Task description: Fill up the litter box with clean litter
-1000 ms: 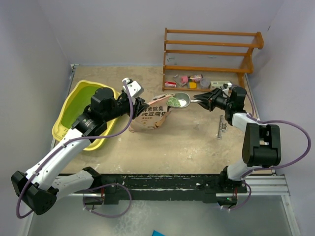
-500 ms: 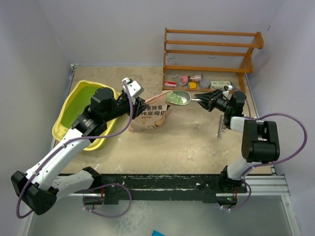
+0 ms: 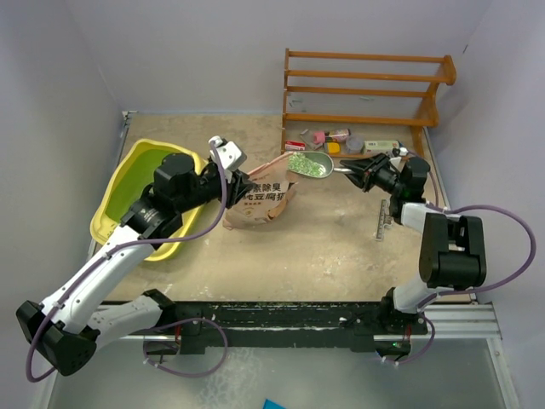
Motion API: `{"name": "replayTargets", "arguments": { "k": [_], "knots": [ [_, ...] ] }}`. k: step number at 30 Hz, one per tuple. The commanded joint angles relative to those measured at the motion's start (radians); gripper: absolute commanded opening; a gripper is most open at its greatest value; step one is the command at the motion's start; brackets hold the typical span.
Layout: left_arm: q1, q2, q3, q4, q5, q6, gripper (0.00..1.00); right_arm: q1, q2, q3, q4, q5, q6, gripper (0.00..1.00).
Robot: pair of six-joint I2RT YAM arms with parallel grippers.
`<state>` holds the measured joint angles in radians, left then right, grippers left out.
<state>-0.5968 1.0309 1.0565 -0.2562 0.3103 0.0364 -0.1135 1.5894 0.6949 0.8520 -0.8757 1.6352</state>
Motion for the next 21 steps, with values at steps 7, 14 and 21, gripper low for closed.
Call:
{"name": "replayTargets", "arguments": {
  "k": [7, 14, 21],
  "knots": [
    [-0.002, -0.059, 0.011, 0.018, 0.003, -0.024, 0.34, -0.007, -0.062, 0.122, -0.031, 0.034, 0.039, 0.00],
    [-0.002, -0.080, 0.008, 0.016, 0.003, -0.025, 0.34, 0.007, -0.009, 0.266, -0.108, 0.060, 0.020, 0.00],
    [-0.004, -0.091, 0.004, 0.012, 0.007, -0.028, 0.34, 0.091, 0.086, 0.459, -0.163, 0.096, 0.005, 0.00]
  ]
}}
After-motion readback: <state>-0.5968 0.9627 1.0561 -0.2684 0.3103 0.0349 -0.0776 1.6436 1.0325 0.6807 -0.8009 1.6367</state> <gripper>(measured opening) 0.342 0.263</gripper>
